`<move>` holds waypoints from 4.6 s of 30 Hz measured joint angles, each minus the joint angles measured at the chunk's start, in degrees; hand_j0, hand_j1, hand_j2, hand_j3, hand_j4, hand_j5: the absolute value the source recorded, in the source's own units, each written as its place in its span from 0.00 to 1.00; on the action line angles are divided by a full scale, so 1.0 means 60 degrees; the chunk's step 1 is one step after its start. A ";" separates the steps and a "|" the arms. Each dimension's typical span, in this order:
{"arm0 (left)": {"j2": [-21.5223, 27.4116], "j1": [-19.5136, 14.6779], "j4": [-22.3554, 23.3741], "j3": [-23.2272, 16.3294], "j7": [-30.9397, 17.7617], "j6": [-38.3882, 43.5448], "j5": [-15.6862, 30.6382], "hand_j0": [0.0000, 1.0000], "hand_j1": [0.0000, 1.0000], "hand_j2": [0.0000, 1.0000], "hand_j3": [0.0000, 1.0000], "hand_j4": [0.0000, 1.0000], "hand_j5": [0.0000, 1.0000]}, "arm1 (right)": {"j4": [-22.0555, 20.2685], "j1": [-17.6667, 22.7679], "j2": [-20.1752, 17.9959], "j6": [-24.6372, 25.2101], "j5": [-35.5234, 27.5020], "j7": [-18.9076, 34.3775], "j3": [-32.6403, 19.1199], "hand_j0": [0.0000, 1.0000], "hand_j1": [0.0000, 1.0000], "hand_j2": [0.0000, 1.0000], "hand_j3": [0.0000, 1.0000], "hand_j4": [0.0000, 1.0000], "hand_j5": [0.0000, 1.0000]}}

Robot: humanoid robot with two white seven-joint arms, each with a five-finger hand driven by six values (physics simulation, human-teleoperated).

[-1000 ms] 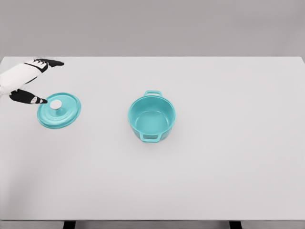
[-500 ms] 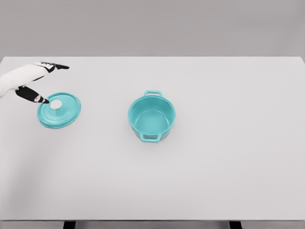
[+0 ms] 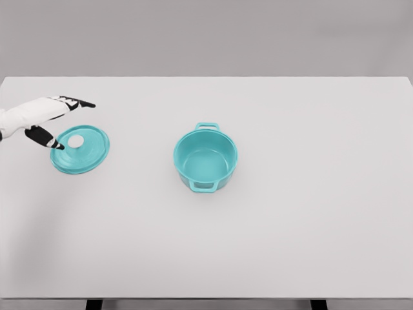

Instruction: Cover the pot with left arm

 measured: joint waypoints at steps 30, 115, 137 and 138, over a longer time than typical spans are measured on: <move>0.0051 0.0146 0.0101 -0.0158 0.0001 0.0000 -0.0046 0.79 0.79 0.79 0.79 0.79 0.79 | 0.0001 -0.0015 0.0000 0.0000 0.0000 0.0000 0.0000 1.00 1.00 1.00 1.00 1.00 1.00; 0.0145 0.0586 -0.0327 -0.0128 0.0001 0.0001 -0.0130 0.71 0.71 0.71 0.71 0.71 0.71 | 0.0002 0.0000 0.0000 0.0000 0.0000 0.0000 0.0000 1.00 1.00 1.00 1.00 1.00 1.00; 0.0058 0.0571 -0.0113 -0.0130 0.0001 0.0001 -0.0186 0.70 0.70 0.70 0.70 0.70 0.70 | 0.0002 0.0000 0.0000 0.0000 0.0000 0.0000 0.0000 1.00 1.00 1.00 1.00 1.00 1.00; 0.0057 0.0571 -0.0103 -0.0130 0.0001 0.0001 -0.0195 0.70 0.70 0.70 0.70 0.70 0.70 | 0.0002 0.0000 0.0000 0.0000 0.0000 0.0000 0.0000 1.00 1.00 1.00 1.00 1.00 1.00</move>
